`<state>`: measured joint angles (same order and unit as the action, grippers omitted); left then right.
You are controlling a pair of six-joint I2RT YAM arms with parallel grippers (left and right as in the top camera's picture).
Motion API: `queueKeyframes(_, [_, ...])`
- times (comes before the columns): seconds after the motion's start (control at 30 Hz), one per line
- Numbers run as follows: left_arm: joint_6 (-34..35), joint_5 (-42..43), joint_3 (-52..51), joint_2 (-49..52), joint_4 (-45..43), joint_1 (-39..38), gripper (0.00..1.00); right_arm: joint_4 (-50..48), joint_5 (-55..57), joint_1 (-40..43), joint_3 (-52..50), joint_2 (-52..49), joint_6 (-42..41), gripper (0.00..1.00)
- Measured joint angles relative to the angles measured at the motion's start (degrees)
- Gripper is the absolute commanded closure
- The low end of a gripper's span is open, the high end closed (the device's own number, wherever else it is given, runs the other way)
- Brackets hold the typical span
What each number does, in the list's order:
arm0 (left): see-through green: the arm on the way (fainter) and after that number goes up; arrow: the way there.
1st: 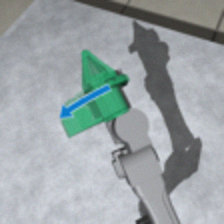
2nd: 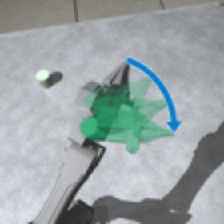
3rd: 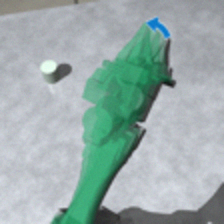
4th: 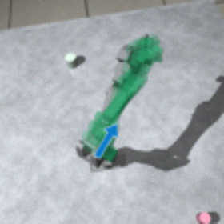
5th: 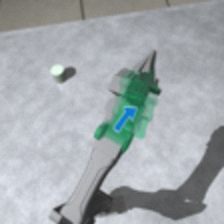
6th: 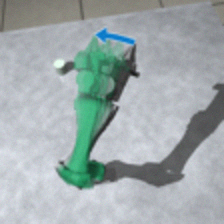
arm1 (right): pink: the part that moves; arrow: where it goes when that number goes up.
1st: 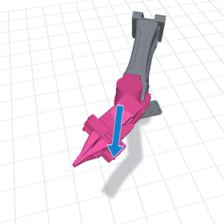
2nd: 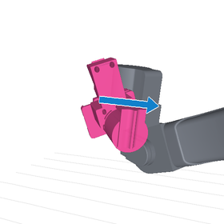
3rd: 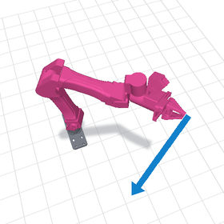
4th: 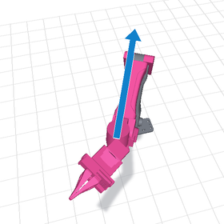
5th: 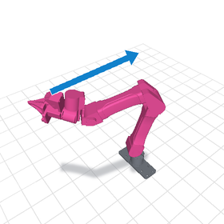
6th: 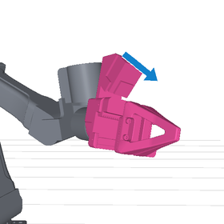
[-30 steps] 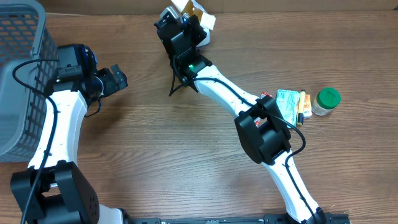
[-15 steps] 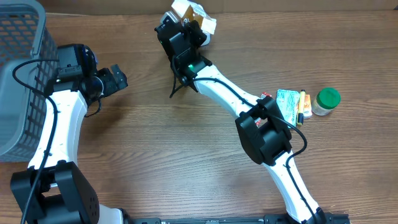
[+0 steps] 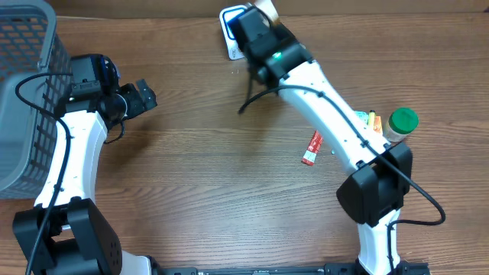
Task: Scan the item barcode
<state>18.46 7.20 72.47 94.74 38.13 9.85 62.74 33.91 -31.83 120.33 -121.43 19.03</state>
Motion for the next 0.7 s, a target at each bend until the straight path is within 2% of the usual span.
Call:
queueKeyframes(0.1, [0.0,0.0,0.0,0.0,0.0,0.0,0.0,11.6,-12.5,3.8,-0.4,-1.3,-1.8,0.81])
queueKeyframes(0.13, [0.0,0.0,0.0,0.0,0.0,0.0,0.0,13.9,-16.0,5.1,-0.6,-1.9,-2.3,0.71])
queueKeyframes(0.2, [0.0,0.0,0.0,0.0,0.0,0.0,0.0,16.9,-20.3,7.4,-0.7,-2.8,-3.1,0.0])
queueKeyframes(0.4, [0.0,0.0,0.0,0.0,0.0,0.0,0.0,18.3,-26.2,13.6,-0.8,-3.1,-3.9,0.0])
queueKeyframes(0.7, [0.0,0.0,0.0,0.0,0.0,0.0,0.0,18.3,-27.7,18.9,-0.8,-3.1,-4.0,0.0])
